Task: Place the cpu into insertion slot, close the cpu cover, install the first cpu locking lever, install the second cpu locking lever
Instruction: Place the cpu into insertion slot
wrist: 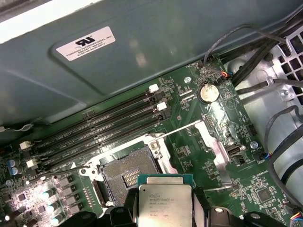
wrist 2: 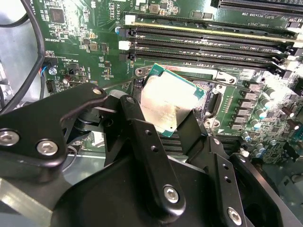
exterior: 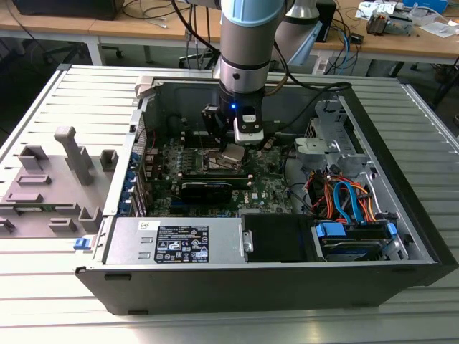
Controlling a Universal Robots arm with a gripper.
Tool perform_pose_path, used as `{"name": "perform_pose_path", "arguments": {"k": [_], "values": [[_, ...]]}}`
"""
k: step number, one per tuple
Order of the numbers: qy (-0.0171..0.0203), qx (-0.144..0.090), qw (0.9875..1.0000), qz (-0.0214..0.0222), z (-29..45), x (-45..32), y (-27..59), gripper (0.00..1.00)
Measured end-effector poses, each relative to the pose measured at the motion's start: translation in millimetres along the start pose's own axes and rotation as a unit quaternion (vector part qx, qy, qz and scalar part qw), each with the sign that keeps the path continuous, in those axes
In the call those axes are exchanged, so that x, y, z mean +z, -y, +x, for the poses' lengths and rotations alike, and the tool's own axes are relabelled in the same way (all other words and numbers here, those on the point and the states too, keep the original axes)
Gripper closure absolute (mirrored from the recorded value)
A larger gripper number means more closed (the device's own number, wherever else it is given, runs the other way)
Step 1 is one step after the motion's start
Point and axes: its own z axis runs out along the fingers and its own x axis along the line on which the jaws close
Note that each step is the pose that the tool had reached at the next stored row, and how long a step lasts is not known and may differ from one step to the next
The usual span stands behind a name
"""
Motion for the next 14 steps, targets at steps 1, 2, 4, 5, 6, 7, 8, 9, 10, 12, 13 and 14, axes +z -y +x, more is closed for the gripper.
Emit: {"name": "perform_pose_path", "arguments": {"k": [1,2,4,5,6,7,8,9,10,12,13,14], "values": [[0.0001,0.001,1.0000,0.0000,0.0,0.0,0.0,0.45],[0.0001,0.002,1.0000,-0.0001,0.0,0.0,0.0,0.45],[0.0002,0.003,1.0000,-0.0001,0.0,0.0,0.0,0.45],[0.0002,0.004,1.0000,0.0000,0.0,0.0,0.0,0.45],[0.0003,0.005,1.0000,-0.0001,0.0,0.0,0.0,0.45],[0.0004,0.006,1.0000,-0.0001,0.0,0.0,0.0,0.45],[0.0004,0.006,1.0000,-0.0001,0.0,0.0,0.0,0.45],[0.0004,0.007,1.0000,-0.0001,0.0,0.0,0.0,0.45],[0.0004,0.007,1.0000,-0.0001,0.0,0.0,0.0,0.45],[0.0005,0.008,1.0000,-0.0001,0.0,0.0,0.0,0.45],[0.0005,0.009,1.0000,-0.0001,0.0,0.0,0.0,0.45],[0.0005,0.010,1.0000,-0.0001,0.0,0.0,0.0,0.45]]}}
